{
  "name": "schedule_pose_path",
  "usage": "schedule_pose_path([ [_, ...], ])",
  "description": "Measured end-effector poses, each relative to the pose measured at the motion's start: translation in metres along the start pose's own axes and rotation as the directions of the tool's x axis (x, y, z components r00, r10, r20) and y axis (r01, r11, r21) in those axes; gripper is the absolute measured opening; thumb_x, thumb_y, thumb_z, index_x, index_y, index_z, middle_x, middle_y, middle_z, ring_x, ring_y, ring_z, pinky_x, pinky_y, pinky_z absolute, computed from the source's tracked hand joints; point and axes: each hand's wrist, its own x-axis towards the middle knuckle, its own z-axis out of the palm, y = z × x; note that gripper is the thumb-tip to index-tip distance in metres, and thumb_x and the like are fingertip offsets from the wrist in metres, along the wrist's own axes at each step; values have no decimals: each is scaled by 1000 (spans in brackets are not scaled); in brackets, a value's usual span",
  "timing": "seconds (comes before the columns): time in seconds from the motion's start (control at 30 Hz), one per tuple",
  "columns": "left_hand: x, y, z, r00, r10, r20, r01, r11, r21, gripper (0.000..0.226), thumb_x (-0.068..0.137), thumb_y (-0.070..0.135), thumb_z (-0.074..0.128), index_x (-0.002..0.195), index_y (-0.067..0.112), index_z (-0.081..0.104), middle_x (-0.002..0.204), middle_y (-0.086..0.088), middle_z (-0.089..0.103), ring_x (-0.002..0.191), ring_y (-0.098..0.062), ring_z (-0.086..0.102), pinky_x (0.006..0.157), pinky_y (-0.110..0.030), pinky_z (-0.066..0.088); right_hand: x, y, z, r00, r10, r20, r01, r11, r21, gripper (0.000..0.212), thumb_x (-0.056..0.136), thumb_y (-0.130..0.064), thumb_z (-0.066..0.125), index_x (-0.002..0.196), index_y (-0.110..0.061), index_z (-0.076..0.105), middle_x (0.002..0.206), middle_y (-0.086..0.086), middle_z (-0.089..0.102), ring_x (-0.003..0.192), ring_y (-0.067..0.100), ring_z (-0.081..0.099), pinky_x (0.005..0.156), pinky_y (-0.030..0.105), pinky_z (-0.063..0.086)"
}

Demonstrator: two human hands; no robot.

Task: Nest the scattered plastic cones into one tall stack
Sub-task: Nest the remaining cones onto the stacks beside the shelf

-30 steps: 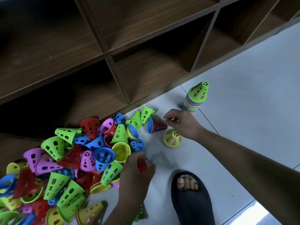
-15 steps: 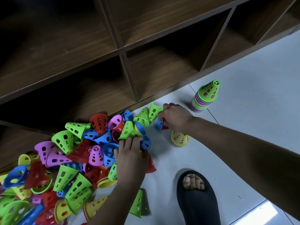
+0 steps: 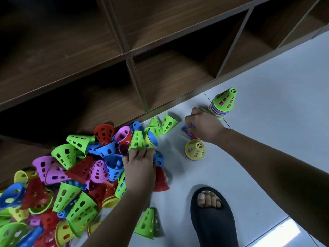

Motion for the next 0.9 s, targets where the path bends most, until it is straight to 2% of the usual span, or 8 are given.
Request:
schedule_pose_path([
  [0.13,1,-3,-2,1000,27,-2,-27,1000,-9,38,83,37,81,121,32,75,107,8,74,108,-27,52,90,-45,40,-17,8,-9,981,51,-187,-20,986,163,6,90,-12,74,93,-16,70,97,6,57,89,32,57,74,43,52],
  [0.27,1,-1,-6,996,41,-75,-45,997,-55,32,79,39,87,108,31,77,97,8,74,100,-27,52,84,-45,40,-45,0,-32,930,229,-286,-78,887,456,10,96,-14,75,91,-21,69,92,0,63,84,14,58,73,30,49],
  [0.33,1,1,-10,992,39,-120,-53,992,-116,31,78,39,89,105,31,76,95,9,73,100,-27,51,83,-45,41,-60,-8,-42,903,351,-247,-123,763,635,8,98,-18,74,92,-21,70,90,-3,70,83,13,62,73,22,48],
  [0.43,2,4,-20,988,-5,-152,-34,967,-252,30,79,42,89,104,34,75,97,13,73,101,-25,51,86,-45,42,-79,-17,-49,878,464,-115,-121,448,886,4,102,-14,70,99,-13,72,83,-2,76,78,12,65,70,24,51],
  [0.57,5,13,-41,978,-86,-189,-3,904,-427,29,82,45,87,107,37,75,101,18,73,101,-20,50,83,-36,26,-97,-19,-36,871,489,37,-152,196,969,10,103,-7,63,104,-3,72,81,2,71,78,16,60,70,28,48],
  [0.63,6,17,-54,971,-125,-204,-9,834,-551,26,86,46,84,108,35,75,104,21,72,102,-15,49,87,-38,34,-105,-20,-27,868,484,109,-174,91,980,11,104,-5,61,104,0,71,84,5,68,77,17,59,70,30,46],
  [0.77,4,25,-76,972,-140,-188,-28,729,-684,27,88,45,82,112,34,74,104,26,67,106,-7,51,96,-51,49,-116,-21,-11,850,487,200,-249,37,968,13,105,-4,59,104,2,71,87,9,67,77,17,59,70,31,46],
  [0.9,2,30,-88,970,-128,-208,-60,701,-711,26,89,45,82,110,32,75,104,21,68,109,-11,56,95,-49,50,-119,-17,4,811,527,253,-321,41,946,11,103,-5,62,101,0,72,86,9,69,78,20,60,71,32,50],
])
